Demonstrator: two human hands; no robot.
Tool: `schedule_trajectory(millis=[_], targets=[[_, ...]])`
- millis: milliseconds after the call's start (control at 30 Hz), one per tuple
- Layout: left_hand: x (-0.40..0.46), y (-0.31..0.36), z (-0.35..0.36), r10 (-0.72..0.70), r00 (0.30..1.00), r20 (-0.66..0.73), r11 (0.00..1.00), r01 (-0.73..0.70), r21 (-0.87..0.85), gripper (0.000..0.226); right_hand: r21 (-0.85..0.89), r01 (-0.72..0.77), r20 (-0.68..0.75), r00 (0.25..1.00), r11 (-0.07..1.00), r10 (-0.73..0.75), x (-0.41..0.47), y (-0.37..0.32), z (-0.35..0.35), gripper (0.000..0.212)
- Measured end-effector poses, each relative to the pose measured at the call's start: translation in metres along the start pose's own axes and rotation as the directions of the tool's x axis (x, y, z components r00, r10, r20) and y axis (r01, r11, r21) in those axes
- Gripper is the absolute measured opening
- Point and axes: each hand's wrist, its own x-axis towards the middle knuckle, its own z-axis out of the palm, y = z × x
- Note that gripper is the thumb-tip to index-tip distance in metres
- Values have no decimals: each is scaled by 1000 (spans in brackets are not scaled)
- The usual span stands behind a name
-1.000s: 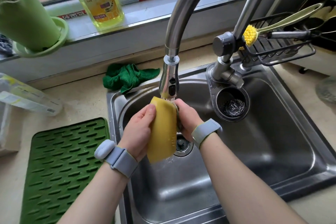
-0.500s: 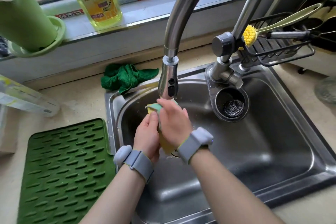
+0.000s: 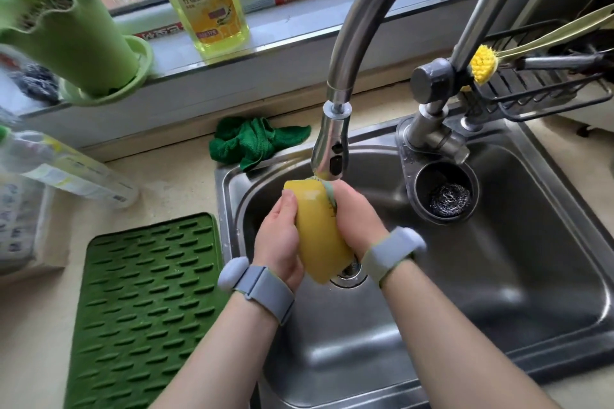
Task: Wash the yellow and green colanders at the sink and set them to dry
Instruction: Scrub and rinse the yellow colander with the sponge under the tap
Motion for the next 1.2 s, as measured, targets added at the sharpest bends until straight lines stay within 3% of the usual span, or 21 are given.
schedule_trajectory(millis=[67,133,167,267,400,467,533,633,733,833,900,1000,1033,1133,1200], targets=[[3,-2,2,44,999,-4,993,-44,106,34,11,138,-79,987,990,-137,-17,1,16,31],[1,-6,2,85,995,44,976,-92,195,35,-122,126,-124,982,985,-141,-18,4,19,30],[0,-7,-1,102,991,91,959,-122,254,41,-182,85,-99,990,980,-104,-11,5,12,28],[-4,-10,-5,114,974,196,928,-175,328,54,-101,-124,-38,992,987,120,6,7,-14,32],[-1,-9,-10,167,970,176,901,-222,373,53,-75,146,-20,989,986,-148,-19,-2,7,27],[1,-6,-16,159,966,204,878,-233,419,50,-114,188,-14,982,976,-191,-20,-1,12,30],[-3,-4,-19,141,955,260,869,-245,429,46,-150,72,26,997,986,-69,0,3,0,28],[-9,-4,-18,120,948,295,895,-232,382,34,-162,-138,-25,990,977,135,15,5,-14,21],[-5,-3,-17,158,950,270,876,-261,406,38,-277,69,-33,996,958,-81,1,0,3,22],[-2,0,-23,136,938,317,852,-274,446,48,-206,157,16,987,966,-157,-9,-5,7,32],[-6,2,-25,73,920,386,851,-260,457,43,-229,49,93,995,972,-28,6,-7,-6,33],[-9,3,-25,39,900,433,842,-263,470,35,-167,-183,69,978,969,196,21,-8,-21,36],[-8,3,-26,61,909,413,835,-273,478,36,-179,-154,88,981,972,172,18,-9,-18,33],[1,2,-30,138,928,346,822,-302,483,42,92,-25,135,991,995,12,-3,-11,3,30],[0,3,-34,139,925,352,845,-297,445,43,133,22,149,988,991,-42,-6,-11,9,26]])
